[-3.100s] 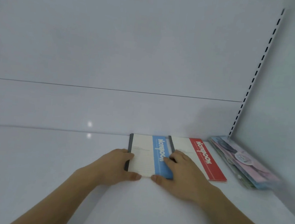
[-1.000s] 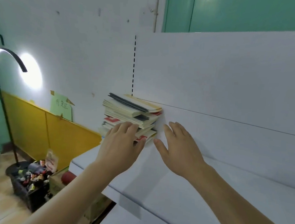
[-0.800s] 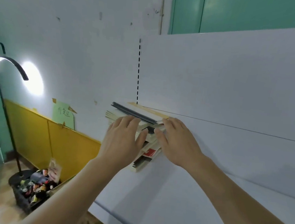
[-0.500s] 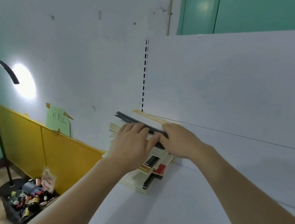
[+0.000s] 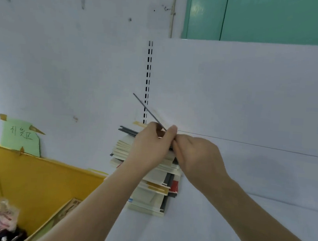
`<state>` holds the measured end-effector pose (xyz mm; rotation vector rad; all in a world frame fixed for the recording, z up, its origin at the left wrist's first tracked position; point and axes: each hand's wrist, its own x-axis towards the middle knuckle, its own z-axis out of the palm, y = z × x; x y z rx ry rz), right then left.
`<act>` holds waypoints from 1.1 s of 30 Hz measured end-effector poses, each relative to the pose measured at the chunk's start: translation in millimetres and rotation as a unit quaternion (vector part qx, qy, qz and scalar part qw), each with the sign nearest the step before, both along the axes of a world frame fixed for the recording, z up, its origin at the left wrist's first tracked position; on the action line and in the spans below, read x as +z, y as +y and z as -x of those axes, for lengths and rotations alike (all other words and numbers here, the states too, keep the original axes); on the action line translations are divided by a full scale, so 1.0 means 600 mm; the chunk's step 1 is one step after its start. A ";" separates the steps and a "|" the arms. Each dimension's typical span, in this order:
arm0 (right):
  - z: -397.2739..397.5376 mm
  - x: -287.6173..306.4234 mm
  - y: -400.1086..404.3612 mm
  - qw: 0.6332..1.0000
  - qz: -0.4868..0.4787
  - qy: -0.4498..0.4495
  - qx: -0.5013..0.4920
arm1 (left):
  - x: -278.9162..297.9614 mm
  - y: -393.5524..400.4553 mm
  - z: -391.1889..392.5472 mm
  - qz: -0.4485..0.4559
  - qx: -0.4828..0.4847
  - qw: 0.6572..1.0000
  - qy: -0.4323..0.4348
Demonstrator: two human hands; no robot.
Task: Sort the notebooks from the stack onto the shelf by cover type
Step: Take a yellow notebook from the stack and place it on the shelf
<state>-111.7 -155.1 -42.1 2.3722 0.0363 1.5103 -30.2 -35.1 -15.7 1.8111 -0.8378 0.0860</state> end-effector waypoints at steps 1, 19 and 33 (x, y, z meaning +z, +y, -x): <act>0.002 -0.002 0.005 1.000 0.004 0.008 0.024 | 0.003 -0.005 0.000 0.031 0.002 0.999 0.034; 0.001 0.015 -0.062 0.946 -0.163 0.268 -0.086 | 0.007 0.060 -0.076 0.199 0.120 0.963 0.137; 0.039 0.048 -0.039 0.991 -0.104 -0.075 -0.039 | 0.010 0.022 -0.021 0.234 0.033 0.959 0.155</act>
